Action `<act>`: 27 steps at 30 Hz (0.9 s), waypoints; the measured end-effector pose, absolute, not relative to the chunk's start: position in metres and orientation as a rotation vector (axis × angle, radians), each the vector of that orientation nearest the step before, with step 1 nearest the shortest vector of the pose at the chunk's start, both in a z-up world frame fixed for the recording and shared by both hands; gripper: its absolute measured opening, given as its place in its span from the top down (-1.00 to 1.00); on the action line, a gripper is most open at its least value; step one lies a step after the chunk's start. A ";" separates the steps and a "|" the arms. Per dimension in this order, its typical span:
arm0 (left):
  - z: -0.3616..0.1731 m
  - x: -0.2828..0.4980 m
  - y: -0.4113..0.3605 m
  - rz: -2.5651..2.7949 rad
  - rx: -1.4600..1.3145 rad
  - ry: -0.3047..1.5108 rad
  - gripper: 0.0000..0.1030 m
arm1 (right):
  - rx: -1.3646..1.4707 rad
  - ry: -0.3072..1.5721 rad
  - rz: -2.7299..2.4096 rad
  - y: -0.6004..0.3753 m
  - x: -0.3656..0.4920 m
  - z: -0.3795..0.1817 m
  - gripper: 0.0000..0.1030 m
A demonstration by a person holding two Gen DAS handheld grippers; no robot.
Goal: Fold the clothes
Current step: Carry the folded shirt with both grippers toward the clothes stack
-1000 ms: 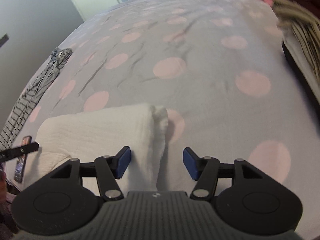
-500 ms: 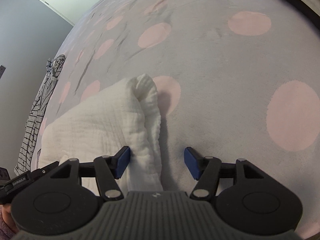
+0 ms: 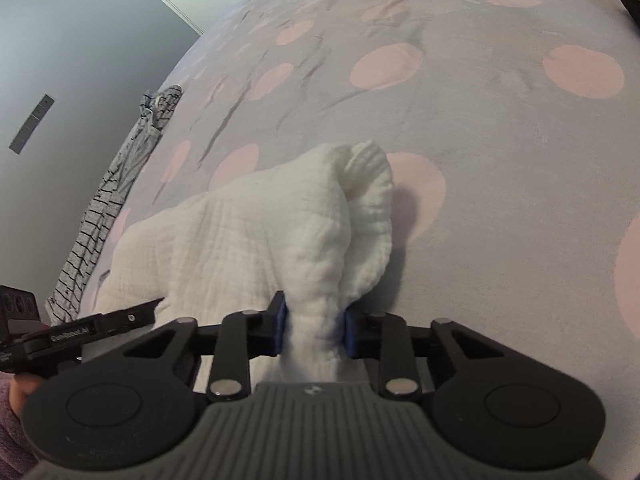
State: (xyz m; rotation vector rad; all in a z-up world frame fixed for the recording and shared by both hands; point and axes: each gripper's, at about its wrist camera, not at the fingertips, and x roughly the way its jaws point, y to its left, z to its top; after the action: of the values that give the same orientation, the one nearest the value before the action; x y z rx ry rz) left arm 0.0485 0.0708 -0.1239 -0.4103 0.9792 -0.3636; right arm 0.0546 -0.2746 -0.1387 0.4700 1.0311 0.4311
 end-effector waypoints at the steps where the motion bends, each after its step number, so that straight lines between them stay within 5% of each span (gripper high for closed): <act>1: -0.123 0.048 0.071 -0.366 -0.410 0.976 0.50 | 0.484 1.024 0.443 -0.275 0.055 -0.138 0.47; 12: -0.094 0.043 0.073 -0.369 -0.407 0.881 0.59 | 0.531 0.873 0.528 -0.277 0.052 -0.099 0.54; 27: 0.021 0.056 0.020 -0.582 -0.401 0.681 0.59 | 0.571 0.697 0.531 -0.338 0.036 0.007 0.56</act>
State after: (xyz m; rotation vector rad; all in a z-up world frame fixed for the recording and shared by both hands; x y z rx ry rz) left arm 0.0558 0.0195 0.0208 -0.4009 0.6807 -0.5823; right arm 0.0361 -0.3380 0.0069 0.5712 0.6971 0.5309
